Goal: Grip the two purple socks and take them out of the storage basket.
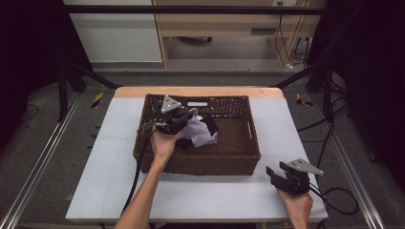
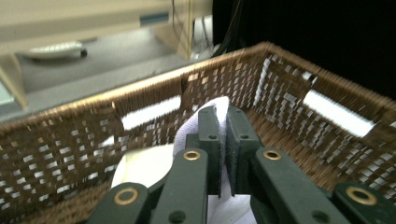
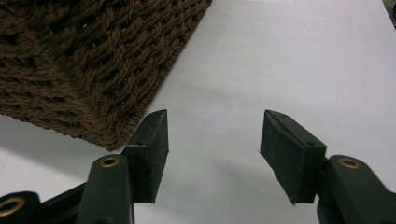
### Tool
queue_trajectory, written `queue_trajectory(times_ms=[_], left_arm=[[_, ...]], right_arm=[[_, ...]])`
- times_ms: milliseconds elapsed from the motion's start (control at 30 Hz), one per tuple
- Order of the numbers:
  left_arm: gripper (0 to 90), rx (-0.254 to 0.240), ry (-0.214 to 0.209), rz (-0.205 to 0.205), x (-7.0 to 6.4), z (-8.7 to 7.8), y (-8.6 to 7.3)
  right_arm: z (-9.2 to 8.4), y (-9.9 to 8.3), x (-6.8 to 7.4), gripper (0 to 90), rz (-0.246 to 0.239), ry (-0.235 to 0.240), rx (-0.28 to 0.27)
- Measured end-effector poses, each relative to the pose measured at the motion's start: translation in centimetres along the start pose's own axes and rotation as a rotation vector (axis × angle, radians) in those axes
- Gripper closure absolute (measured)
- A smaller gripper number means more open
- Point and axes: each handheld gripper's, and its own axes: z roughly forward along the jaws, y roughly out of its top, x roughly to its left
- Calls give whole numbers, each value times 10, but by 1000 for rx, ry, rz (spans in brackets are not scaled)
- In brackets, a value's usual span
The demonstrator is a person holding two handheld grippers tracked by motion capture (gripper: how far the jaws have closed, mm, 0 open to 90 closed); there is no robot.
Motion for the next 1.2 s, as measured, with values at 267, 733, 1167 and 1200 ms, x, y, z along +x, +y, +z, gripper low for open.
queue_trajectory(times_ms=[267,733,1167,1200], left_arm=[[853,-116,-33,18,-8,-41,13],[853,-161,-127,34,-26,-93,19],[853,-194,-200,86,-53,-130,4],[853,-194,-208,86,-55,-133,3]], right_arm=[[0,0,0,424,-2,-3,1],[-1,0,0,428,0,-4,0],[-2,0,0,430,-2,-4,0],[-2,0,0,430,-2,-4,1]])
